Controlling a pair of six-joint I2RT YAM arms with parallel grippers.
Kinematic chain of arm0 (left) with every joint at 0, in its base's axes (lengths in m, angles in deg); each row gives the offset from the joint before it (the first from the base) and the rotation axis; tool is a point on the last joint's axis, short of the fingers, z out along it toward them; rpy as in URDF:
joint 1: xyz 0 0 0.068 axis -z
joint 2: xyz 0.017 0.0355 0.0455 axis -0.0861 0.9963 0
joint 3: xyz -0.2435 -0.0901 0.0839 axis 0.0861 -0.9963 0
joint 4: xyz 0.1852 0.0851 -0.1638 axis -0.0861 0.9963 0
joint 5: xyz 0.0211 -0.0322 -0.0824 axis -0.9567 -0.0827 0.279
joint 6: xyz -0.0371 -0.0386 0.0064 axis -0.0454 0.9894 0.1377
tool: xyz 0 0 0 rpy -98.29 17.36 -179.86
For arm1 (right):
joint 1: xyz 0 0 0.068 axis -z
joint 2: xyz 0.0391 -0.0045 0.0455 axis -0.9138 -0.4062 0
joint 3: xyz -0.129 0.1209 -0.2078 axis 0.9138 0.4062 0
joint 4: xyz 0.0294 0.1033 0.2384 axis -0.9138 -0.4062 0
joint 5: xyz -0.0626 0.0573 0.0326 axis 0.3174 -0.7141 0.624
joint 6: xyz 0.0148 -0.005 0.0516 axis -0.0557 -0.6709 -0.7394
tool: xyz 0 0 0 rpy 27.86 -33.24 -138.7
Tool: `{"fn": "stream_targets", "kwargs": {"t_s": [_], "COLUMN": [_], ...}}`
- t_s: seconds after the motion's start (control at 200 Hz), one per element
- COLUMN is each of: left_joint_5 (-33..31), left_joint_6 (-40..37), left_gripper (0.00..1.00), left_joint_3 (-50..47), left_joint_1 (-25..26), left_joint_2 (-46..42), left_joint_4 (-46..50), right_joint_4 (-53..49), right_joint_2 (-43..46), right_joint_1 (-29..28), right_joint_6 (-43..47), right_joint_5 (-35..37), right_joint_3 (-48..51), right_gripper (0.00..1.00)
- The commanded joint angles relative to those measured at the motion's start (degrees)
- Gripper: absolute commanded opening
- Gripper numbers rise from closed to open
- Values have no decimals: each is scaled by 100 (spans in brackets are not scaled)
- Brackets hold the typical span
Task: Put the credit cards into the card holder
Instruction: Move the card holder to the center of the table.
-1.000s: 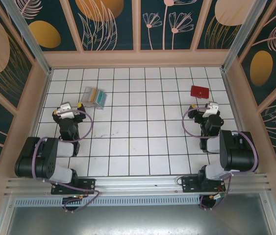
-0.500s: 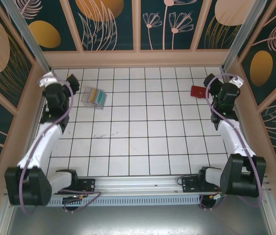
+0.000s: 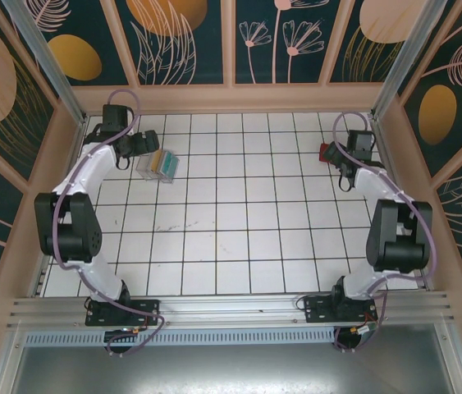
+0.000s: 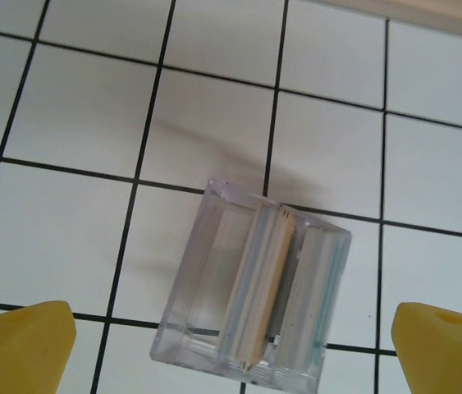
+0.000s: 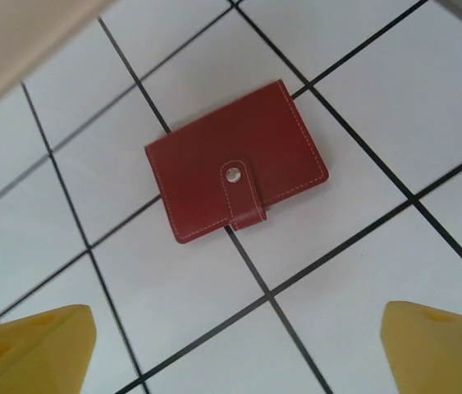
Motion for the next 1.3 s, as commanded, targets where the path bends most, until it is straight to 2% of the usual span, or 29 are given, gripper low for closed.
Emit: {"fn": "stream_targets", "kwargs": {"t_s": [0.0,0.165,0.35,0.455,0.661,0.736,0.781,0.941,1.061,1.166,1.296], "left_joint_5": [343,757,813,947,792,810,877,1140,1375,1562,1936], "left_joint_6": [-230,1,10,31,-20,13,19,109,219,413,524], "left_gripper": [99,99,99,99,99,99,99,99,99,99,99], "left_joint_3": [342,-215,-959,-1250,-1562,-1682,-1704,-1721,-1768,-1961,-2145], "left_joint_1": [-106,-103,-106,-103,-104,-99,-104,-100,-102,-100,-100], "left_joint_2": [258,-281,-1090,-1426,-1746,-1803,-1783,-1792,-1813,-1970,-2061], "left_joint_4": [727,401,199,123,103,-13,-54,-125,-228,-423,-624], "right_joint_4": [-446,-1352,-2131,-2521,-3009,-3132,-3160,-3100,-2964,-2941,-2780], "right_joint_2": [-661,-1999,-2983,-3365,-3699,-3792,-3776,-3571,-3328,-3147,-2878], "right_joint_1": [97,237,326,325,290,270,214,-245,-755,-1425,-2571], "right_joint_6": [363,956,1562,1644,1877,2027,2157,2718,3154,3603,4184], "right_joint_5": [-91,-82,-534,-380,-289,-335,-466,-481,-788,-983,-1095], "right_joint_3": [-740,-2191,-3385,-3961,-4305,-4340,-4265,-3895,-3463,-3205,-2716], "right_gripper": [82,71,62,56,52,44,43,42,41,39,40]}}
